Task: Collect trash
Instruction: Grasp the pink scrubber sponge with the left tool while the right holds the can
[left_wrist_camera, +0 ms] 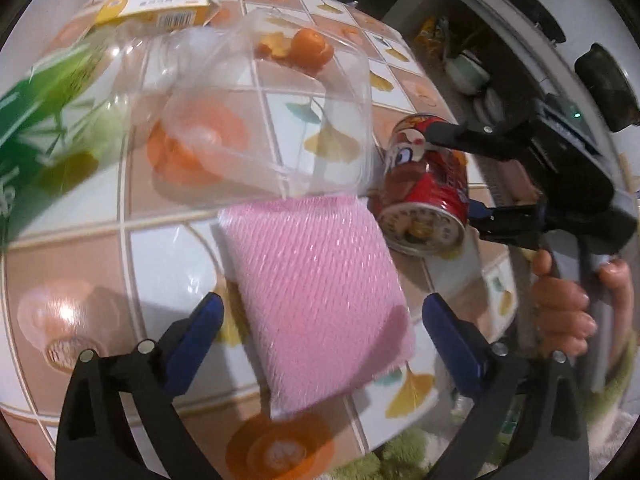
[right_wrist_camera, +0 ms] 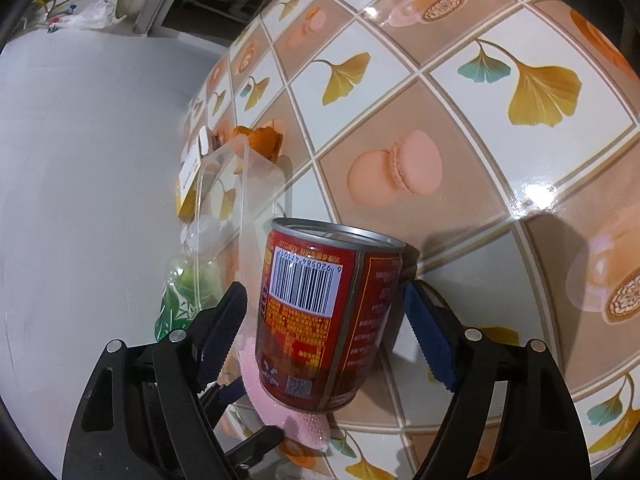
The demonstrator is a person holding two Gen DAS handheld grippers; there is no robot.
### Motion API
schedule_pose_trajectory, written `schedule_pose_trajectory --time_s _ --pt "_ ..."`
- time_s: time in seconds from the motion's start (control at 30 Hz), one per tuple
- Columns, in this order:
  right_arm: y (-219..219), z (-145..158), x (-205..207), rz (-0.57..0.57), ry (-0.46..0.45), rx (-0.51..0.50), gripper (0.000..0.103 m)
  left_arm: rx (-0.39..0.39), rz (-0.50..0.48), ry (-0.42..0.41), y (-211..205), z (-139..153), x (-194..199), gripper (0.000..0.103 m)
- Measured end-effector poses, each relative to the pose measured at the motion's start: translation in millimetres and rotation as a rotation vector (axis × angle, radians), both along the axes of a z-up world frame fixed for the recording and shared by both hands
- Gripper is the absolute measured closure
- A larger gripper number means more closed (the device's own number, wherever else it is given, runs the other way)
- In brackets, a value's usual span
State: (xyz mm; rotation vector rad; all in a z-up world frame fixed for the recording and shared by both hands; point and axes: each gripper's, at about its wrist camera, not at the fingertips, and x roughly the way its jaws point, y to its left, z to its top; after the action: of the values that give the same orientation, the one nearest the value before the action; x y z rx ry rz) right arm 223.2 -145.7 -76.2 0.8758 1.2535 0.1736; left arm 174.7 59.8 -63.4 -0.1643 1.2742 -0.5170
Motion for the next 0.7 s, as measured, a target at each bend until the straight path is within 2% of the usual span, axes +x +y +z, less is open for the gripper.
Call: schedule_pose_trajectory --time_s 0.17,0.23,0.43,0.57,0.7 --pt "7.5 -1.9 5.3 -0.007 0.004 -0.023 0.028 0.079 0.012 -0.045 -13.5 0.6 3.4 0.006" --pt "8.9 -2.1 6.2 -0.005 0.004 -0.044 0.037 0.092 0.011 -0.056 -15.3 1.0 3.3 0.006" --pt "4.1 -1.3 -0.2 0.015 -0.013 -0.056 0.038 0.114 0.018 -0.064 -18.5 -0.2 5.8 0.006" --pt "-5.6 3.8 -15.3 0.048 -0.036 -0.110 0.038 0.142 0.028 -0.075 -21.5 -0.5 5.5 0.006" --pt "-16.4 12.9 -39.3 0.087 -0.065 -0.199 0.038 0.221 0.018 -0.119 -33.5 -3.4 1.2 0.006"
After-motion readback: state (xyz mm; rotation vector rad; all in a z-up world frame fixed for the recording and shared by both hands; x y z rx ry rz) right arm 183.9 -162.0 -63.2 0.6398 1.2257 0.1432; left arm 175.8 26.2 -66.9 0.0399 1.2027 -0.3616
